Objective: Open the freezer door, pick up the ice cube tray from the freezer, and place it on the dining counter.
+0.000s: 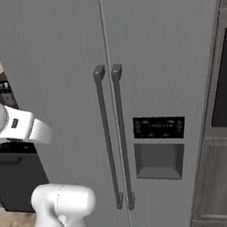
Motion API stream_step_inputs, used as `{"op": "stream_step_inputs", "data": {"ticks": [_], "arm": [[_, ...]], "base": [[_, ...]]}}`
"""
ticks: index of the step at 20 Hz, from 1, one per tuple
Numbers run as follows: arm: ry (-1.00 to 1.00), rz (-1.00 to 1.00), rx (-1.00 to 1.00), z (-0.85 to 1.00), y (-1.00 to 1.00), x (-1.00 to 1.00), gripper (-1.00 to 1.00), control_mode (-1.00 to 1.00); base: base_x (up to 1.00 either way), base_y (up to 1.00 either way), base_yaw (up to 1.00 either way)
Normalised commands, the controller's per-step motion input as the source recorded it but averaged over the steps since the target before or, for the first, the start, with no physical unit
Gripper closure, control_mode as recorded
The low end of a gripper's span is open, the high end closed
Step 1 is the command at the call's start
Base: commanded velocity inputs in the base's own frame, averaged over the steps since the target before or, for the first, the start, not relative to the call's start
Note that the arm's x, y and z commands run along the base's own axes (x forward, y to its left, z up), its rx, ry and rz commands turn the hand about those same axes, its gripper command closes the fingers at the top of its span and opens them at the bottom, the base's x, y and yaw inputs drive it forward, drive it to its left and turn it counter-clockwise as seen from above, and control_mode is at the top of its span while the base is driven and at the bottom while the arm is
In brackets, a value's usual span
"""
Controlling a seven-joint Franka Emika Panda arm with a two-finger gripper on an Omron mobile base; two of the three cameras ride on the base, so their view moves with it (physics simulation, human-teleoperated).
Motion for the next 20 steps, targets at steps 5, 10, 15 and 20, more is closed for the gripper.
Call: {"op": "stream_step_inputs", "data": {"ticks": [5, 10, 15, 20], "arm": [[0.0, 0.0, 0.0, 0.0, 0.0, 0.0, -1.0, 1.0], [0.0, 0.0, 0.0, 0.0, 0.0, 0.0, -1.0, 1.0], [0.0, 0.0, 0.0, 0.0, 0.0, 0.0, -1.0, 1.0], [0.0, 0.0, 0.0, 0.0, 0.0, 0.0, -1.0, 1.0]], "base": [[0.0, 0.43, 0.0], [0.01, 0.05, 0.0], [0.25, 0.0, 0.0], [0.2, 0.0, 0.0]]}}
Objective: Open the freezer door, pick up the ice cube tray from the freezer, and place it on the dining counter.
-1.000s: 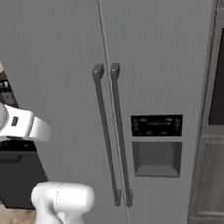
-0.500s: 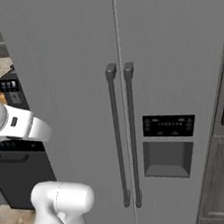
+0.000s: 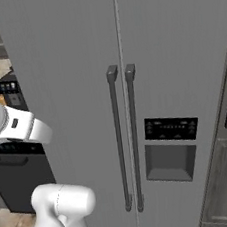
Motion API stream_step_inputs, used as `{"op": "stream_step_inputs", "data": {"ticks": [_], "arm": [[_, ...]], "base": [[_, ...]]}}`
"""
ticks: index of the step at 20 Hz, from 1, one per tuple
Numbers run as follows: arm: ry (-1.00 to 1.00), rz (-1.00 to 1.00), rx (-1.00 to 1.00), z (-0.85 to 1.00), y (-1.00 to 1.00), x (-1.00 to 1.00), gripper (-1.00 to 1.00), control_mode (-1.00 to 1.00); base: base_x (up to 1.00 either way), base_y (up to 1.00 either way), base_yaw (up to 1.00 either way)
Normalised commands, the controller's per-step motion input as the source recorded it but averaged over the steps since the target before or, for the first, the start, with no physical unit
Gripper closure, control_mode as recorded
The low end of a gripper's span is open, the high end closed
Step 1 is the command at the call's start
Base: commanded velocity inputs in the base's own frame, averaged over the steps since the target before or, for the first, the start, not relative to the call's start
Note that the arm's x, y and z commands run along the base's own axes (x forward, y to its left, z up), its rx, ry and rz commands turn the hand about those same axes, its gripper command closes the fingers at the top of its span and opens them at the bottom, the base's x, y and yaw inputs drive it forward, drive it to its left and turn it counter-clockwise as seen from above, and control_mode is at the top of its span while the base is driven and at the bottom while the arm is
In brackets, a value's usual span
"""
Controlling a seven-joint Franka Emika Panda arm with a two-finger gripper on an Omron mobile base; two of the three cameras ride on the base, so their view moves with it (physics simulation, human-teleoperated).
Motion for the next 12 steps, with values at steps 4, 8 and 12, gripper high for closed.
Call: {"op": "stream_step_inputs", "data": {"ticks": [4, 8, 12], "arm": [[0.0, 0.0, 0.0, 0.0, 0.0, 0.0, -1.0, 1.0], [0.0, 0.0, 0.0, 0.0, 0.0, 0.0, -1.0, -1.0], [0.0, 0.0, 0.0, 0.0, -0.1, 0.0, -1.0, -1.0]], "base": [[0.0, 0.0, 0.0], [0.0, 0.0, 0.0], [0.0, 0.0, 0.0]]}}
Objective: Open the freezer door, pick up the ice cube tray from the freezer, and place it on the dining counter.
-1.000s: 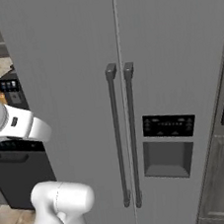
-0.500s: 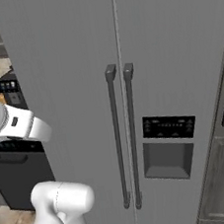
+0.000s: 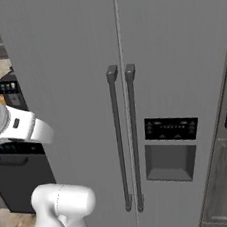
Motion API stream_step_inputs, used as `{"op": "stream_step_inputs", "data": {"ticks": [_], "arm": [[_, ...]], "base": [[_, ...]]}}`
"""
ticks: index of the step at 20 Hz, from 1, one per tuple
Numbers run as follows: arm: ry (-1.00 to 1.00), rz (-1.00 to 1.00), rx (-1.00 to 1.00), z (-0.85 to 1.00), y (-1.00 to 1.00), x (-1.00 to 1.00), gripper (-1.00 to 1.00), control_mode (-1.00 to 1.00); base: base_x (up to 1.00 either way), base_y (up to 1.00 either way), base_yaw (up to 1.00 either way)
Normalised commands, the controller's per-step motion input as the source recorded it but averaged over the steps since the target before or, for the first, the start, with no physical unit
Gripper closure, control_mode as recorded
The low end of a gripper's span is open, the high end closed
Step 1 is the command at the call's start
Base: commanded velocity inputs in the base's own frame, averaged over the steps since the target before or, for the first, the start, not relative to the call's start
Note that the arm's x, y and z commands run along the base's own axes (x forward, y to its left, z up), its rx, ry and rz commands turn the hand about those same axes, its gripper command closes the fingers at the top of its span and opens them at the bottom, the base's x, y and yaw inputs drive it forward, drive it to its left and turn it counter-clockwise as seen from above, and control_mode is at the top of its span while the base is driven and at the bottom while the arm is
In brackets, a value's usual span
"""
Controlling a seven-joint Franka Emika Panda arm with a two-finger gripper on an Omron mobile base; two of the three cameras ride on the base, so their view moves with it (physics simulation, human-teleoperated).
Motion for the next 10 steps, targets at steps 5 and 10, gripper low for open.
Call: {"op": "stream_step_inputs", "data": {"ticks": [5, 10], "arm": [[0.0, 0.0, 0.0, 0.0, -0.42, 0.0, -1.0, -1.0], [0.0, 0.0, 0.0, 0.0, -0.35, 0.0, -1.0, -1.0]], "base": [[0.0, 0.0, 0.0], [0.0, 0.0, 0.0]]}}
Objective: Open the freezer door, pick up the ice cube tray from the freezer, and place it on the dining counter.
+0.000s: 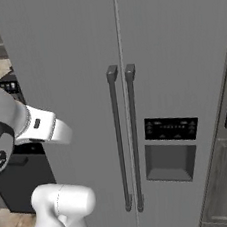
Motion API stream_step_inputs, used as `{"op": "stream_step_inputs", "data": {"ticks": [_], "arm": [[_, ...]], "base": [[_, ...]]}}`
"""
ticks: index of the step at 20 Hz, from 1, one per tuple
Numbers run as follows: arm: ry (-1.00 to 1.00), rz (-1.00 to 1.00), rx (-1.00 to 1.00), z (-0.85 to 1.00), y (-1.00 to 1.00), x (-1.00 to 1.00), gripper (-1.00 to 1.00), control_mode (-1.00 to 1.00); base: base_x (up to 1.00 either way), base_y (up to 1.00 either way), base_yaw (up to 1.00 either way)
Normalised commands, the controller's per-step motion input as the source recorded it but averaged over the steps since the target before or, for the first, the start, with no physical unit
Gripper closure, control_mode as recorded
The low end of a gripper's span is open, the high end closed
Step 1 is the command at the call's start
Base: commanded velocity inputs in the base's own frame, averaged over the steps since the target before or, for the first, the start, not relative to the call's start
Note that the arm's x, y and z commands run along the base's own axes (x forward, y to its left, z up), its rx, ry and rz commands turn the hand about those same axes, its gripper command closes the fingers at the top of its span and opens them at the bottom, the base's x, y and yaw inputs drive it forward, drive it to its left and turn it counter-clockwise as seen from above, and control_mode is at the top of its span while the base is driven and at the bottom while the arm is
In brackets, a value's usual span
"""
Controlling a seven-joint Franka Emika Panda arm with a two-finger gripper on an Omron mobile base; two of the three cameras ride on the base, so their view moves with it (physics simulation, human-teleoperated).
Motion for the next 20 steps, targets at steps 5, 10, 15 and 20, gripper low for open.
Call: {"op": "stream_step_inputs", "data": {"ticks": [5, 10, 15, 20], "arm": [[0.0, 0.0, 0.0, 0.0, -0.27, 0.0, -1.0, -1.0], [-0.04, 0.0, 0.0, 0.0, -0.13, 0.01, -1.0, -1.0], [-0.08, 0.0, 0.0, 0.0, -0.27, 0.0, -1.0, -1.0], [-0.08, 0.0, 0.0, 0.0, -0.34, 0.01, -1.0, -1.0]], "base": [[0.0, 0.0, 0.0], [0.0, 0.0, 0.0], [0.0, 0.0, 0.0], [0.0, 0.0, 0.0]]}}
